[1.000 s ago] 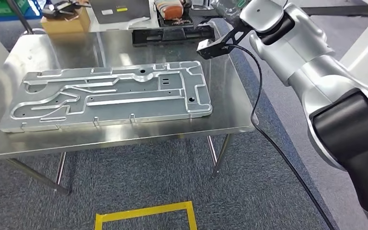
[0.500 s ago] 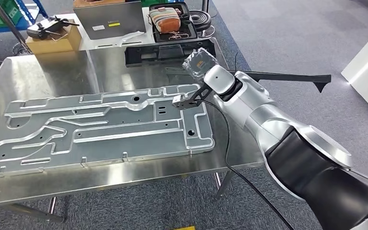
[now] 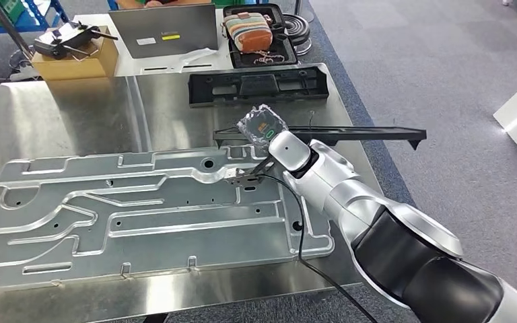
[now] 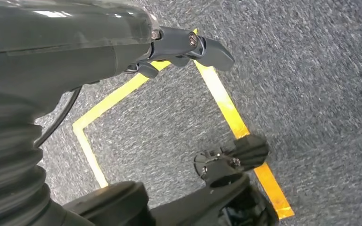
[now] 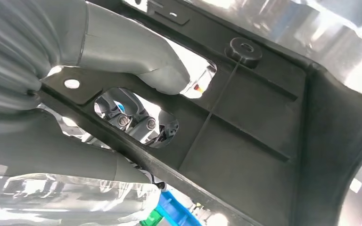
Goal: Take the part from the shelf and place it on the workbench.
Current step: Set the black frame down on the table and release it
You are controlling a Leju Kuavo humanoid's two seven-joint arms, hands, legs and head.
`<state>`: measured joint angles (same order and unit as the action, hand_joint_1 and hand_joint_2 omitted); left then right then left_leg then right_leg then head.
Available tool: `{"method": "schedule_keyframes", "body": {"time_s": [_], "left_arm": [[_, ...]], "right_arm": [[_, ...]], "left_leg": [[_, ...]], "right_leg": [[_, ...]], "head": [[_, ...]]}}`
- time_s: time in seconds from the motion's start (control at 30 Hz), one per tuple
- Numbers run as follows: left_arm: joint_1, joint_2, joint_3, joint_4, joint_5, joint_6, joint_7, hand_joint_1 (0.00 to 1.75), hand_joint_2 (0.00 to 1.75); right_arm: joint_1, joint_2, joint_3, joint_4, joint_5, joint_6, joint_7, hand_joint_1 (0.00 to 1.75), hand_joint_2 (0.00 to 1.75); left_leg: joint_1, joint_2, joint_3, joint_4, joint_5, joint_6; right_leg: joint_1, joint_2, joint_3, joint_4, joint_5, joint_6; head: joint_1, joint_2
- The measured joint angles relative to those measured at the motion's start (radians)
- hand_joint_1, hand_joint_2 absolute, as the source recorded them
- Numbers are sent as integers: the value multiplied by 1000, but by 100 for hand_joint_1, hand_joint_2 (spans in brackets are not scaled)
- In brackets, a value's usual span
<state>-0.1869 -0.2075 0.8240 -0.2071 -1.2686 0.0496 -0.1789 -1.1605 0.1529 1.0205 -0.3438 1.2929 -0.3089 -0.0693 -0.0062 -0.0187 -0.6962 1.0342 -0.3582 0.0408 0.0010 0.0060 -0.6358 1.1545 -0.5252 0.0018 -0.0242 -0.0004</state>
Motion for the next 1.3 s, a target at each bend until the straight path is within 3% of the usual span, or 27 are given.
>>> {"method": "schedule_keyframes", "body": {"time_s": [0.03, 0.07, 0.1, 0.2, 0.37, 0.5, 0.63, 1.13, 1.3], "left_arm": [[0, -4, -1, 1, -1, 1, 0, 0, 175], [-2, -9, -2, 2, -2, 4, 0, 0, 175], [-4, -11, -3, 3, -6, 7, 1, 0, 175], [-10, -14, -16, 3, -24, 21, 6, 0, 175], [-15, -12, -41, 3, -45, 35, 1, 0, 175], [-15, -11, -54, 3, -57, 43, -4, 0, 175], [-15, -11, -68, 3, -60, 69, 0, 0, 0], [4, -12, -48, 3, 12, 76, -27, 0, 0], [12, -12, -40, 3, 25, 92, -27, 0, 0]], "right_arm": [[3, 3, -4, 2, 1, -7, -3, 175, 175], [7, 8, -9, 2, 1, -14, -7, 175, 175], [11, 13, -15, 2, 1, -20, -12, 175, 175], [24, 29, -36, 2, 2, -37, -22, 175, 175], [44, 44, -60, 1, 19, -49, -26, 175, 175], [51, 49, -71, 0, 28, -50, -26, 0, 0], [53, 49, -90, 0, 49, -52, -23, 0, 0], [54, 87, -182, -40, 42, -50, -27, 0, 0], [30, 95, -203, -99, 63, 24, -18, 0, 0]], "left_leg": [[-1, -2, 4, -1, -3, -2], [2, -3, 5, -2, -6, -5], [4, -3, 6, -3, -8, -8], [6, -1, 9, -2, -16, -15], [6, 0, 16, -7, -18, -19], [6, 0, 19, -9, -19, -21], [6, 0, 23, -10, -20, -23], [5, 0, 27, -10, -20, -23], [4, 0, 27, -10, -20, -23]], "right_leg": [[8, -2, 7, -60, 44, -14], [16, -3, 15, -102, 69, -26], [20, -4, 21, -122, 75, -28], [19, -1, 29, -135, 71, -12], [19, 1, 33, -135, 67, -15], [19, 1, 34, -135, 66, -17], [19, 1, 38, -135, 64, -19], [18, 1, 42, -135, 63, -19], [17, 1, 42, -135, 63, -19]], "head": [[0, 0], [0, 0], [0, 0], [0, 0], [0, 0], [0, 0], [0, 0], [0, 0], [0, 0]]}}
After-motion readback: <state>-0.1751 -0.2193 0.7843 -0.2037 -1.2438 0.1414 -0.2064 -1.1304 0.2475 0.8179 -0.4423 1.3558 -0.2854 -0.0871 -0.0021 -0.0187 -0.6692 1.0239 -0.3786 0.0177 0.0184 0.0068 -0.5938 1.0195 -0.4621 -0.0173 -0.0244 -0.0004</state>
